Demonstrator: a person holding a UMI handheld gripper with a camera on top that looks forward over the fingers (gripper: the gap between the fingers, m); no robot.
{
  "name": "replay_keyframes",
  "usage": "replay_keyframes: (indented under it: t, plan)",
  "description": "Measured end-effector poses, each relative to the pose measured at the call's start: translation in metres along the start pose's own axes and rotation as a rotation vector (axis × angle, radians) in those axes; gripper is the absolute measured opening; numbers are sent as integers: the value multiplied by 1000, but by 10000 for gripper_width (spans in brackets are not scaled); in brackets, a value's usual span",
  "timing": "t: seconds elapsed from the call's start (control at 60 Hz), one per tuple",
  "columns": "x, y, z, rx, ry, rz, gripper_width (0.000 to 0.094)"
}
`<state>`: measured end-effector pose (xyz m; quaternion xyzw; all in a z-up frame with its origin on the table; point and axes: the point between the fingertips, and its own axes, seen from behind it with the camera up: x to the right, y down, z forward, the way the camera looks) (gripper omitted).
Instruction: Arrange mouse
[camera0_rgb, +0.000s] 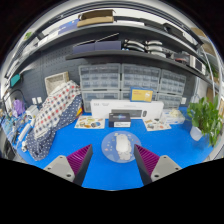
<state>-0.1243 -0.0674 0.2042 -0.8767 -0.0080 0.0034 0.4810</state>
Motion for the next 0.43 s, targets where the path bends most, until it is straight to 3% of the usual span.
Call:
replay_keyframes:
  t: [0.433]
  plan:
    - [-25, 20, -34, -4, -51, 14, 843]
